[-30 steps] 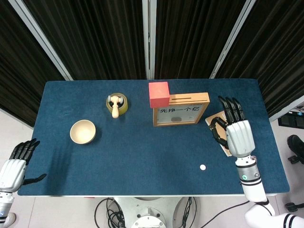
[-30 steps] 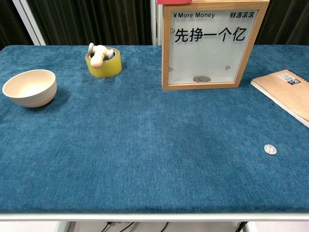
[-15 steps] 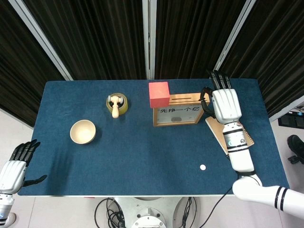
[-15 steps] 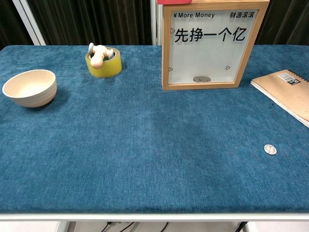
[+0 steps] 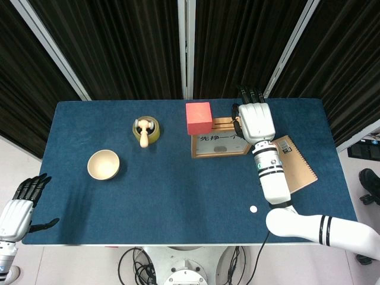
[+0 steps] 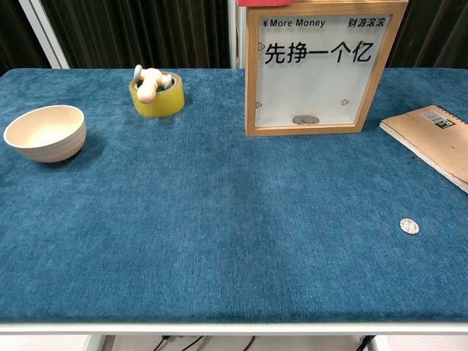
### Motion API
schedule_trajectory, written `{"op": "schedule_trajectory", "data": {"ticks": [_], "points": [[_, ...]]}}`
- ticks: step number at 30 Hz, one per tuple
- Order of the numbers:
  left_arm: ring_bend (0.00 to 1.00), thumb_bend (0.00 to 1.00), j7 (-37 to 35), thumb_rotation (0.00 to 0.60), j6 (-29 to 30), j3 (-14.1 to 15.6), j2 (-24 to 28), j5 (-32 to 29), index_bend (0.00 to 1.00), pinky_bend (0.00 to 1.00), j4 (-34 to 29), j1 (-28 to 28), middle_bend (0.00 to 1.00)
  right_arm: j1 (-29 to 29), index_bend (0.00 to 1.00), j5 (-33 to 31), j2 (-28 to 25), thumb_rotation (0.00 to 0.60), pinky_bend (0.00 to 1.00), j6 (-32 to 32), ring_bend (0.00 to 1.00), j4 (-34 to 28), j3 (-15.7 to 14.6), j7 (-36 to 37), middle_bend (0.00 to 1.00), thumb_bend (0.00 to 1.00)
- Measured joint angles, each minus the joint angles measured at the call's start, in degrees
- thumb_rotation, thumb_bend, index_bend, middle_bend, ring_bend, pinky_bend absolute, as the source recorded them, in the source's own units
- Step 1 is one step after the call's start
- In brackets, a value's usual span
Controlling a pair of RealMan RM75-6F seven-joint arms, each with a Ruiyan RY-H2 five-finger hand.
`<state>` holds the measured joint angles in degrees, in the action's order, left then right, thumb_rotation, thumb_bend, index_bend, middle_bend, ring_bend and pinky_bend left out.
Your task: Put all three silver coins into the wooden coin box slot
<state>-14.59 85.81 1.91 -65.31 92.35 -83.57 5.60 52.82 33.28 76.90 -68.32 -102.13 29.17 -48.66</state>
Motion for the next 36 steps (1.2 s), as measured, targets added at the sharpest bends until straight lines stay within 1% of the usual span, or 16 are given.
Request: {"op": "schedule_trajectory", "data": {"ticks": [5,15,29,36], "points": [[0.00,0.00,-0.35,0.600,-0.15,-0.02,0.00,-0.19,0.03,0.00,0.19,0.02,0.00,3.50,0.73,-5.86,0.88,0.600,0.00,-2.14,0.00,0.56,-0.28,-3.22,0.04,0.45],[0.00,0.00,-2.07,0.600,0.17,0.11,0.05,0.08,0.03,0.00,0.93,-0.07,0.00,6.19,0.73,-10.22,2.25,0.600,0.00,-3.66,0.00,2.89,-1.96,-4.13,0.04,0.46],[0.00,0.00,-1.92,0.600,0.51,0.11,0.35,-0.01,0.03,0.00,0.72,-0.30,0.00,7.84,0.73,-11.20,2.55,0.600,0.00,-4.32,0.00,3.80,-4.11,-3.73,0.03,0.46],[0.00,0.00,-1.91,0.600,0.52,0.02,0.52,-0.10,0.03,0.00,0.57,-0.31,0.00,8.44,0.73,-11.59,3.04,0.600,0.00,-4.23,0.00,4.90,-4.60,-3.18,0.03,0.46]]}}
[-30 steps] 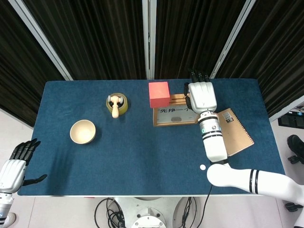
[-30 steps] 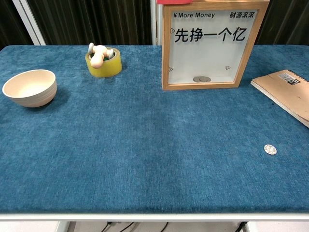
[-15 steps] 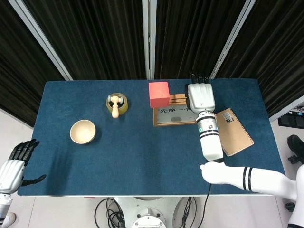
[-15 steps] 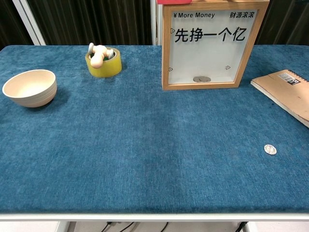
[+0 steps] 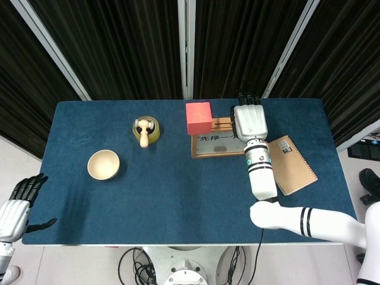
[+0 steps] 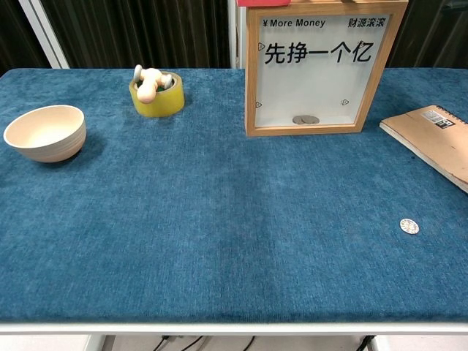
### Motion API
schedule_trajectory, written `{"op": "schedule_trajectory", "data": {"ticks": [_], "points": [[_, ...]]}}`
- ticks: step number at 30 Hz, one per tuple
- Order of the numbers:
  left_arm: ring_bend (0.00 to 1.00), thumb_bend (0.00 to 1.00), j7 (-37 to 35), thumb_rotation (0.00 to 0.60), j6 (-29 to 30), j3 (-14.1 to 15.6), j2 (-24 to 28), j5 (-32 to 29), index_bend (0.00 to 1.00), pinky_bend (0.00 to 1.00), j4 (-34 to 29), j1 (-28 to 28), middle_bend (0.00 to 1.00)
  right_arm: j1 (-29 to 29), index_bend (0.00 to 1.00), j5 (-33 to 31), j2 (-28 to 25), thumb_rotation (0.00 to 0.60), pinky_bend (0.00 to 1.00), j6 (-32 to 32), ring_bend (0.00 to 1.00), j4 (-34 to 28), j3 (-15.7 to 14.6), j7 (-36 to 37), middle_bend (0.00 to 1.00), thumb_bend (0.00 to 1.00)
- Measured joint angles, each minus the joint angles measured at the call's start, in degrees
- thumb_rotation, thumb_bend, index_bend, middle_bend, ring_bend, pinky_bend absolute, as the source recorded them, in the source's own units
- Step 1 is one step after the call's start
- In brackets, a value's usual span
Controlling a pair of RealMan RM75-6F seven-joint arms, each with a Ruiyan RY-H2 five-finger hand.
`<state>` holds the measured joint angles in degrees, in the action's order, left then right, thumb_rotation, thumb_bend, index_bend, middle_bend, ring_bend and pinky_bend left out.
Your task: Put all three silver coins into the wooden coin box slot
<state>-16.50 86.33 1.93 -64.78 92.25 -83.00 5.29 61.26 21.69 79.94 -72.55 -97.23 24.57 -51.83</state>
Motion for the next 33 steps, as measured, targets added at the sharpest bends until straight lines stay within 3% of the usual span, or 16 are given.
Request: {"op": "schedule_trajectory", "data": {"ticks": [13,16,19,23,27,33], "points": [[0.00,0.00,-0.22,0.600,0.00,0.00,-0.09,-0.07,0.03,0.00,0.48,-0.08,0.00,0.69,0.69,-0.58,0.38,0.600,0.00,0.14,0.00,0.77,-0.73,0.50,0.03,0.46],[0.00,0.00,-0.48,0.600,0.01,0.03,-0.22,-0.21,0.03,0.00,0.71,-0.19,0.00,0.79,0.58,-0.57,0.25,0.600,0.00,0.37,0.00,0.75,-0.90,0.53,0.02,0.46],[0.00,0.00,-0.63,0.600,-0.05,0.07,-0.33,-0.25,0.03,0.00,0.98,-0.24,0.00,0.87,0.35,-0.77,-0.10,0.600,0.00,0.84,0.00,0.63,-1.01,0.55,0.00,0.45],[0.00,0.00,-0.84,0.600,0.10,0.02,-0.36,-0.23,0.03,0.00,1.12,-0.29,0.00,0.79,0.17,-0.22,-0.47,0.600,0.00,1.25,0.00,0.25,-1.31,1.16,0.00,0.44],[0.00,0.00,-0.96,0.600,0.16,0.06,-0.48,-0.27,0.03,0.00,1.26,-0.41,0.00,0.65,0.09,0.56,-0.78,0.600,0.00,1.40,0.00,-0.05,-1.57,1.84,0.00,0.44],[0.00,0.00,-0.94,0.600,0.44,0.02,-0.41,-0.14,0.03,0.00,1.19,-0.49,0.00,-0.11,0.08,2.23,-1.73,0.600,0.00,1.05,0.00,-1.43,-1.56,3.75,0.00,0.44]]}}
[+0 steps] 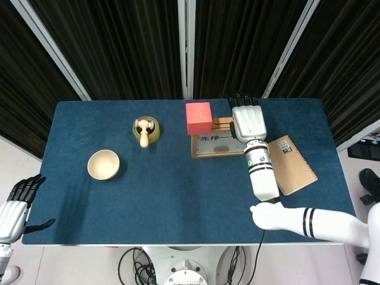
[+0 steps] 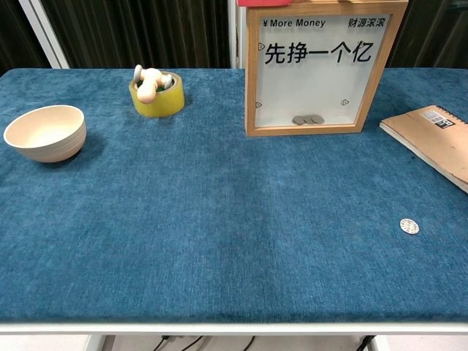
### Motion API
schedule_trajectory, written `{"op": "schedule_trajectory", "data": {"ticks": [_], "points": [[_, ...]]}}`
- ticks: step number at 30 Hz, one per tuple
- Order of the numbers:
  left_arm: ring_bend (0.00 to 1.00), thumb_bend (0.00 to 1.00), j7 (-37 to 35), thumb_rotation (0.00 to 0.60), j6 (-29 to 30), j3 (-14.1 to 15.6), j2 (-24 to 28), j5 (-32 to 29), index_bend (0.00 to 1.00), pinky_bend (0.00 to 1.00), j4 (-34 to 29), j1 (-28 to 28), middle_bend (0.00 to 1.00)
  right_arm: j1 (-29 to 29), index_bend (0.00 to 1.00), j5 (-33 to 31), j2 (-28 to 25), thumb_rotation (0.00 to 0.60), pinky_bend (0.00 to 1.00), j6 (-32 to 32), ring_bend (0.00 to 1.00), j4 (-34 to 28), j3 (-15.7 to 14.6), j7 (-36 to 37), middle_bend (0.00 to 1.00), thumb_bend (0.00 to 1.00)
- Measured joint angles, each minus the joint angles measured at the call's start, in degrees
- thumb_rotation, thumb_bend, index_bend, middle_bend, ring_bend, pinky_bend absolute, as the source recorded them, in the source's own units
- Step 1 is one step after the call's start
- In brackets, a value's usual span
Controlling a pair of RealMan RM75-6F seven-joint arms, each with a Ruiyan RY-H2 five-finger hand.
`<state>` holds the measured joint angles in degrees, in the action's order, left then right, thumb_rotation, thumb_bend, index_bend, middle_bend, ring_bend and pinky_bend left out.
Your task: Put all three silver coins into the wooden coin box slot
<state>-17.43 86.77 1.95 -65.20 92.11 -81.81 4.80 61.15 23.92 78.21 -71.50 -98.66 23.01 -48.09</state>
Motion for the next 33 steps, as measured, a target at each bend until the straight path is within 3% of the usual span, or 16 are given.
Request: {"op": "schedule_trajectory", "data": {"ticks": [6,10,13,19,23,26,33], "points": [[0.00,0.00,0.23,0.600,-0.32,-0.05,0.01,-0.01,0.03,0.00,-0.15,0.18,0.00,-3.22,0.08,7.69,-2.60,0.600,0.00,-2.52,0.00,-4.11,-1.42,3.62,0.00,0.44],[0.00,0.00,0.36,0.600,-0.50,-0.13,-0.30,-0.07,0.03,0.00,-0.09,0.31,0.00,-7.04,0.08,18.10,-4.64,0.600,0.00,-6.05,0.00,-6.37,-5.03,5.98,0.00,0.44],[0.00,0.00,0.93,0.600,-0.46,-0.13,-0.39,0.10,0.03,0.00,-0.31,0.36,0.00,-11.05,0.08,28.56,-6.09,0.600,0.00,-9.38,0.00,-7.32,-9.52,8.37,0.00,0.44],[0.00,0.00,3.51,0.600,-0.14,-0.16,0.08,0.48,0.03,0.00,-2.23,0.40,0.00,-20.97,0.10,50.43,-8.26,0.600,0.00,-15.43,0.00,-6.80,-21.63,14.91,0.00,0.44],[0.00,0.00,5.21,0.600,0.09,-0.15,0.24,0.46,0.03,0.00,-3.38,0.20,0.00,-28.88,0.19,62.11,-8.27,0.600,0.00,-18.55,0.00,-3.49,-30.57,20.44,0.00,0.43],[0.00,0.00,6.30,0.600,0.13,-0.09,0.12,0.26,0.03,0.00,-3.64,-0.03,0.00,-32.63,0.26,65.38,-7.22,0.600,0.00,-19.49,0.00,1.34,-33.72,23.89,0.00,0.43],[0.00,0.00,7.31,0.600,0.43,-0.25,-0.09,0.11,0.03,0.00,-3.58,-0.24,0.00,-38.51,0.36,64.88,-2.56,0.600,0.00,-17.07,0.00,13.07,-35.21,35.26,0.00,0.43]]}}
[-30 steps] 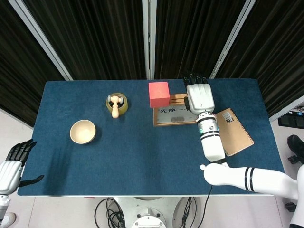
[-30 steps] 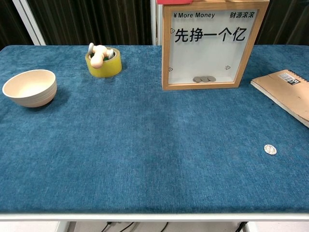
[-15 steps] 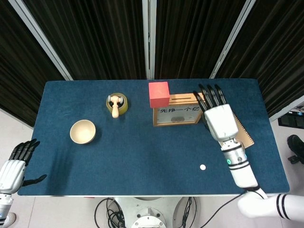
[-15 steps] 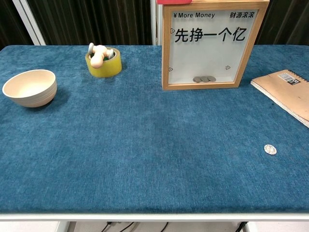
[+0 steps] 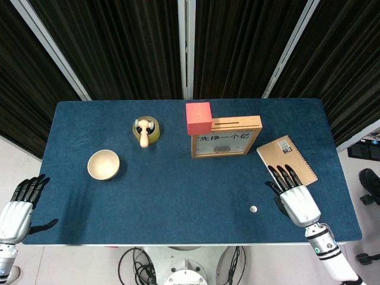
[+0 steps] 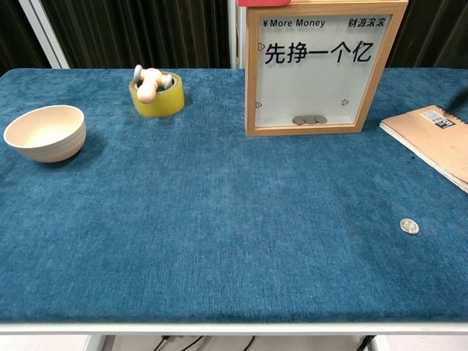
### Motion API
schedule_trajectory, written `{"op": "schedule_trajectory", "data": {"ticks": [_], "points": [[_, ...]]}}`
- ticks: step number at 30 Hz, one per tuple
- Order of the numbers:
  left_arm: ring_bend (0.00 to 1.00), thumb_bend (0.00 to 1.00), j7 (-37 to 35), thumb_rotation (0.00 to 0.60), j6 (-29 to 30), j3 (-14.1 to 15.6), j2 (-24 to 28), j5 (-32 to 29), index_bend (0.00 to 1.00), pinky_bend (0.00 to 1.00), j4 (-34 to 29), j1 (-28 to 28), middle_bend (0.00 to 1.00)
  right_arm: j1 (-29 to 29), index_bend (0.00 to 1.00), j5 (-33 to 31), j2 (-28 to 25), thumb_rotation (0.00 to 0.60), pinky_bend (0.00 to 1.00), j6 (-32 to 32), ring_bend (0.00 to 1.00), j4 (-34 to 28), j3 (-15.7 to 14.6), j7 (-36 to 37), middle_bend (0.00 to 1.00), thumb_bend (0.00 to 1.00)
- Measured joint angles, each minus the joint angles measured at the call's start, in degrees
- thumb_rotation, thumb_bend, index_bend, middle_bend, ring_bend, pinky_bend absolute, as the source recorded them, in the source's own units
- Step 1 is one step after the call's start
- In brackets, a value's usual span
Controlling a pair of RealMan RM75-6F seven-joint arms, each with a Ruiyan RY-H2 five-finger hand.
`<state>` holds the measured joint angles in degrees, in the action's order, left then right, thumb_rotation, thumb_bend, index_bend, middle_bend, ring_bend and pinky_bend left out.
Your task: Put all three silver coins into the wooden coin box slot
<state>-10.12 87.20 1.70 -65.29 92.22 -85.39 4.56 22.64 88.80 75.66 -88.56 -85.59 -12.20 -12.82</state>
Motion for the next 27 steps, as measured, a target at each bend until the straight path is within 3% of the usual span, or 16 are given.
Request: {"op": "schedule_trajectory", "data": {"ticks": [5,9,18,27], "points": [[0.00,0.00,0.79,0.600,0.19,-0.32,0.13,0.02,0.03,0.00,-0.54,0.12,0.00,-2.39,0.42,0.20,3.97,0.600,0.00,4.00,0.00,6.53,-0.10,4.68,0.00,0.43],[0.00,0.00,1.00,0.600,0.10,-0.39,0.07,-0.01,0.03,0.00,-0.64,0.18,0.00,-3.15,0.43,0.83,5.61,0.600,0.00,6.68,0.00,8.36,0.09,5.63,0.00,0.40],[0.00,0.00,0.38,0.600,-0.17,-0.40,-0.25,-0.37,0.03,0.00,0.15,0.11,0.00,-3.99,0.28,1.53,7.52,0.600,0.00,10.66,0.00,9.72,1.50,6.57,0.00,0.37],[0.00,0.00,-0.31,0.600,-0.49,-0.39,-0.41,-0.57,0.03,0.00,0.76,0.16,0.00,-5.10,0.29,2.80,9.56,0.600,0.00,11.87,0.00,11.26,2.44,7.24,0.00,0.32]]}}
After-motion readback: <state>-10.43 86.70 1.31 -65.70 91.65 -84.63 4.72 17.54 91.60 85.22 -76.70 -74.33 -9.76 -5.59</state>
